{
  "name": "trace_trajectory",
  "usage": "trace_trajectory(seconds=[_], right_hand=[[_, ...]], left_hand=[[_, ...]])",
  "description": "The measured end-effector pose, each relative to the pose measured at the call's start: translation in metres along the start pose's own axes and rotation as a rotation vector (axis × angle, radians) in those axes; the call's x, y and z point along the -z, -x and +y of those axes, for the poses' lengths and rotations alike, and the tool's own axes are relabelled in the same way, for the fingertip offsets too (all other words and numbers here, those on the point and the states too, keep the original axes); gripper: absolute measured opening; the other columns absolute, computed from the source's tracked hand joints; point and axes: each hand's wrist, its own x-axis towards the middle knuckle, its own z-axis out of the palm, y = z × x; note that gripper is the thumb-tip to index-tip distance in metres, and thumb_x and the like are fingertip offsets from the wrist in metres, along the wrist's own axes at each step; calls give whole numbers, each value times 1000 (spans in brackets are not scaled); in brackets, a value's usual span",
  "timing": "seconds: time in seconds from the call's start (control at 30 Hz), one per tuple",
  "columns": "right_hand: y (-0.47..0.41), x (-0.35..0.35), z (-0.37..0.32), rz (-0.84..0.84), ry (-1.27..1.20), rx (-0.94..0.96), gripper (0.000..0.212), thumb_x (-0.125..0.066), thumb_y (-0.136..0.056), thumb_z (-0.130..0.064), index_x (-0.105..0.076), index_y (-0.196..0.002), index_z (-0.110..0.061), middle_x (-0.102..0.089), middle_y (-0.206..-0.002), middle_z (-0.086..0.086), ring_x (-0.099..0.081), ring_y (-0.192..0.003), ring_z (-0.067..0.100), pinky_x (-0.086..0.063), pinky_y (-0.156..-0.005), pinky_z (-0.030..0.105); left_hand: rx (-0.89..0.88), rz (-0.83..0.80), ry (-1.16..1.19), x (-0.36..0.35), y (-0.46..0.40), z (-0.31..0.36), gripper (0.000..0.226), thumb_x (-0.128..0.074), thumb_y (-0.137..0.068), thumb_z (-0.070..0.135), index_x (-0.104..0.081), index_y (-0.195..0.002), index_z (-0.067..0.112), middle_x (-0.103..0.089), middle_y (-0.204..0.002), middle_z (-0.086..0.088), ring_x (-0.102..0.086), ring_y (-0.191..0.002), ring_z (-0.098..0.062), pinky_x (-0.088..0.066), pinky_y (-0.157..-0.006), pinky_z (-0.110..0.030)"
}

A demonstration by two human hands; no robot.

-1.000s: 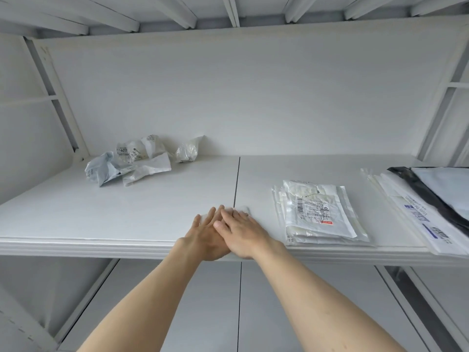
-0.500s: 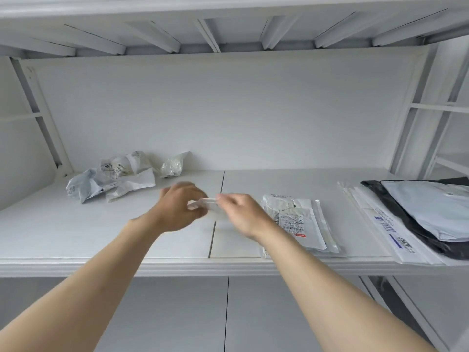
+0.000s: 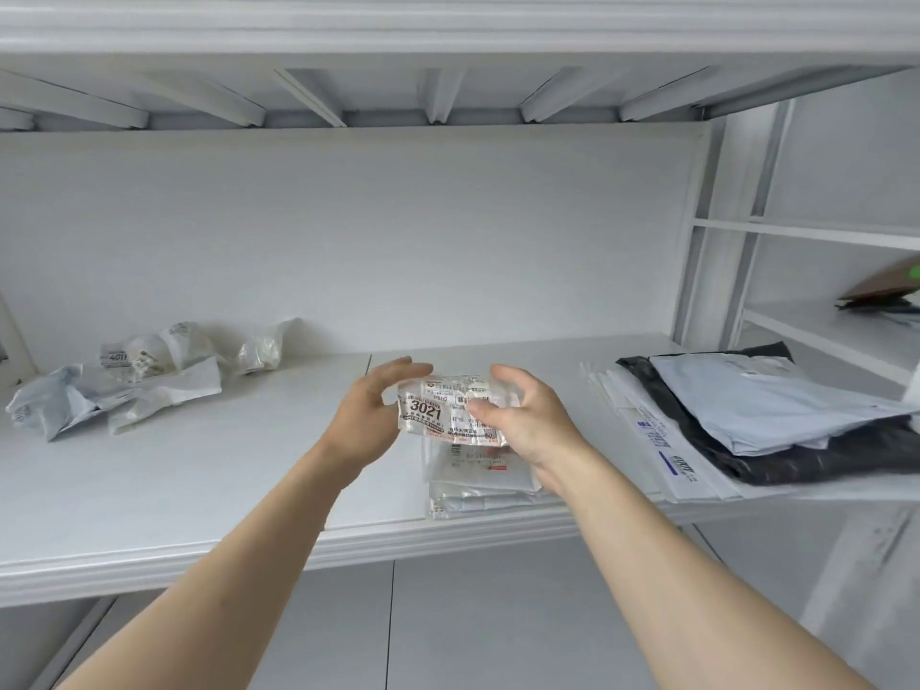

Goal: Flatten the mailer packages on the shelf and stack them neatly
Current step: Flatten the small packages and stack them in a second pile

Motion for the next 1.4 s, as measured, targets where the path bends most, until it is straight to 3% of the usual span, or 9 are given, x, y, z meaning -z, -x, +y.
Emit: trace_trajectory(seconds=[0.1, 0.27, 0.4, 0.6, 0.87, 0.97, 1.07, 1.23, 1.4], right_hand=[[-1, 25, 9, 56, 121, 38, 55, -75, -84, -11, -55, -135, -17, -52, -137, -4, -45, -112, 3, -35, -92, 18], [-3, 36, 35, -10, 355, 7, 62, -77, -81, -15, -51, -137, -16, -55, -136, -1, -54, -112, 10, -40, -94, 20], [-4, 26, 43, -41, 456, 8, 62, -73, -85, -24, -48, -141, -14, -53, -141, 2, -50, -128, 17, -36, -100, 21], [-2, 13, 52, -36, 992, -20, 56, -52, -92, -53, -48, -139, -23, -37, -148, 8, -32, -133, 31, -29, -107, 40], [-7, -2, 55, -66, 1176, -20, 51, -35, -101, -47, -51, -130, -8, -46, -139, 10, -37, -131, 30, -32, -103, 42], [-9, -8, 48, -46, 1232, 24, 47, -34, -101, -44, -45, -134, -12, -45, -139, 9, -36, -132, 29, -31, -104, 43], [-9, -16, 44, -43, 1276, 86, 47, -30, -101, -41, -43, -138, -15, -39, -145, 8, -25, -140, 31, -25, -108, 45], [-10, -40, 34, -141, 1343, 226, 45, -30, -101, -37, -47, -136, -16, -24, -156, 8, 0, -148, 30, -10, -115, 47], [-19, -77, 20, -234, 1346, 312, 44, -31, -100, -34, -47, -137, -16, -30, -154, 5, 2, -149, 26, -9, -115, 47]], left_hand=[[229, 70, 105, -19, -8, 1, 27, -47, -101, 12, -65, -109, 30, -64, -118, 8, -61, -112, -15, -49, -87, -29], [272, 43, 23, -39, -12, -2, 34, -63, -91, 7, -64, -123, 18, -64, -121, 1, -62, -93, -5, -46, -69, -20], [290, 63, -132, -49, -11, -9, 34, -59, -90, 7, -64, -120, 21, -60, -123, 2, -57, -107, -12, -39, -87, -23], [440, -43, -209, -55, 3, -27, 37, -51, -91, 15, -60, -127, 20, -62, -119, -1, -66, -90, -19, -54, -83, -32], [361, -113, -406, -55, 3, -26, 43, -51, -91, 20, -57, -133, 23, -63, -128, -3, -62, -111, -19, -46, -90, -25], [350, -109, -422, -48, -1, -25, 39, -51, -90, 24, -60, -129, 27, -68, -112, -2, -64, -99, -19, -50, -85, -27], [343, -102, -402, -38, -3, -31, 37, -50, -92, 23, -60, -127, 27, -69, -108, 0, -63, -94, -16, -46, -81, -24], [370, -71, -441, -11, -4, -49, 35, -50, -94, 27, -60, -128, 29, -59, -134, 5, -54, -122, -17, -41, -103, -30], [452, 3, -580, 46, 6, -69, 34, -50, -94, 29, -60, -127, 29, -60, -111, 1, -58, -110, -22, -43, -97, -29]])
